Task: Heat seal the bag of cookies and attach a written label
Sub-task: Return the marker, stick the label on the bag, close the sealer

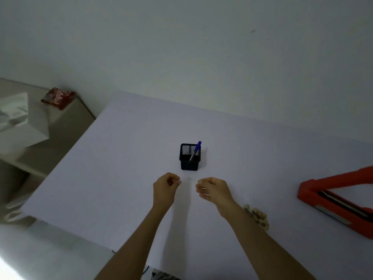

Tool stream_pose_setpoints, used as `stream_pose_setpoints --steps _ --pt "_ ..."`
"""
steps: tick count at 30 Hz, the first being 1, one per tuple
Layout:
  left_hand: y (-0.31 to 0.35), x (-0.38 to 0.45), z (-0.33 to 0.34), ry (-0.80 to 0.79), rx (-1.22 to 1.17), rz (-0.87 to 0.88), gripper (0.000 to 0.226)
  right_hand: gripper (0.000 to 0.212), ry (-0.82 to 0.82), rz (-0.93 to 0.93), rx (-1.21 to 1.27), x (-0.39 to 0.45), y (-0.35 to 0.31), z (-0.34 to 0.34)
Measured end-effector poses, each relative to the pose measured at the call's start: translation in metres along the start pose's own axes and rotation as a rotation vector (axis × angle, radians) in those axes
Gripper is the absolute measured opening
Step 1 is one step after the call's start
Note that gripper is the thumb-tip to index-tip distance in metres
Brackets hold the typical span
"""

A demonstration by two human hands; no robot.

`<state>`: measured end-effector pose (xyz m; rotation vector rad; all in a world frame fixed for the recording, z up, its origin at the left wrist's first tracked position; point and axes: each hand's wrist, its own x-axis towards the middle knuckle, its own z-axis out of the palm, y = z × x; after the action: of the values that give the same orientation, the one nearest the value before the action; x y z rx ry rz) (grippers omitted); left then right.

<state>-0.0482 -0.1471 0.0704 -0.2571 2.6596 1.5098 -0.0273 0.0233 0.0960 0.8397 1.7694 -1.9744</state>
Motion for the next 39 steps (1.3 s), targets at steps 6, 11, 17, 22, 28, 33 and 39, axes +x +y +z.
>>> stream_pose_setpoints --steps 6,11,17,22,28,33,39 --pt "-0.028 0.02 0.008 -0.011 0.091 -0.073 0.005 0.01 0.026 0.067 -0.02 0.017 0.021 -0.011" --pt "-0.036 0.038 0.04 -0.257 0.354 0.13 0.024 0.009 0.075 0.116 -0.06 0.039 0.03 -0.011" --pt "-0.038 0.06 0.073 -0.452 0.538 0.241 0.031 0.009 0.1 0.169 -0.088 0.058 0.037 -0.018" --pt "-0.046 0.074 0.083 -0.461 0.49 0.29 0.016 0.011 0.099 0.207 -0.103 0.062 0.04 -0.024" --pt "-0.048 0.076 0.085 -0.482 0.597 0.366 0.01 0.005 0.087 0.241 -0.112 0.066 0.045 -0.02" --pt "-0.052 0.075 0.085 -0.506 0.667 0.445 0.005 0.01 0.08 0.243 -0.141 0.07 0.044 -0.013" --pt "-0.051 0.071 0.071 -0.538 0.693 0.397 0.022 0.011 0.062 0.224 -0.158 0.067 0.036 -0.004"
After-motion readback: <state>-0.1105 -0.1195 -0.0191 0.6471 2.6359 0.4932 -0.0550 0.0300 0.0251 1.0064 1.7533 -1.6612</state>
